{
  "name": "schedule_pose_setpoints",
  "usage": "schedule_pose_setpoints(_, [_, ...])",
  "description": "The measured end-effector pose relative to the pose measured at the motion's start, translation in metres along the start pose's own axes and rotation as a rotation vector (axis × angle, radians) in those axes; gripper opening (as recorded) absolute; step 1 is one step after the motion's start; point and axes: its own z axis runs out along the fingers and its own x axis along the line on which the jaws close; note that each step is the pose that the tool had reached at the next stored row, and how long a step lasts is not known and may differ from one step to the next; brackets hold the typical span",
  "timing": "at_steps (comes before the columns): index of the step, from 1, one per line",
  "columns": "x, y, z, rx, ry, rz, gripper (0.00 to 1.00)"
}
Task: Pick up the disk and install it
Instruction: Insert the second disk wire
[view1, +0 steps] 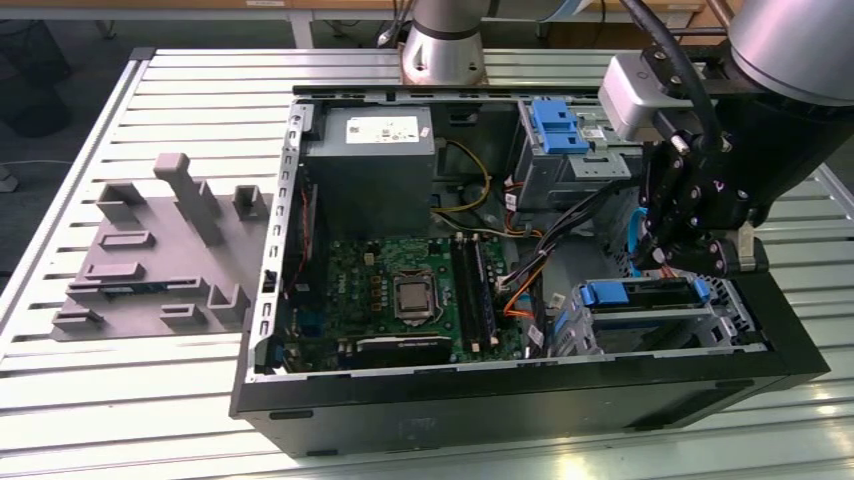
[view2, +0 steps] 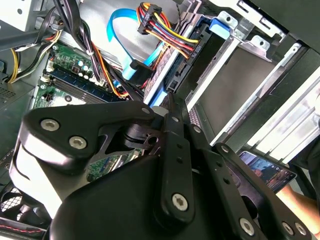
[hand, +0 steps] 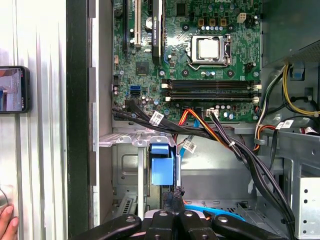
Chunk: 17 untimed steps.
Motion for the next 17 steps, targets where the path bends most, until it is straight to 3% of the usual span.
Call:
schedule_pose_setpoints(4, [0.0, 0.0001, 0.0, 0.0, 0.0, 0.0, 0.11])
schedule_pose_setpoints(5, [0.0, 0.0001, 0.0, 0.0, 0.0, 0.0, 0.17])
schedule_pose_setpoints(7, [0.0, 0.0002, 0.0, 0.0, 0.0001, 0.0, 0.17])
schedule_pose_setpoints(8, [0.0, 0.0002, 0.0, 0.0, 0.0001, 0.0, 0.24])
schedule_pose_setpoints(13, [0.0, 0.0003, 0.0, 0.0, 0.0, 0.0, 0.23])
schedule_pose_setpoints(15, [0.0, 0.0004, 0.0, 0.0, 0.0001, 0.0, 0.11])
schedule_pose_setpoints(17, [0.0, 0.0004, 0.0, 0.0, 0.0, 0.0, 0.11])
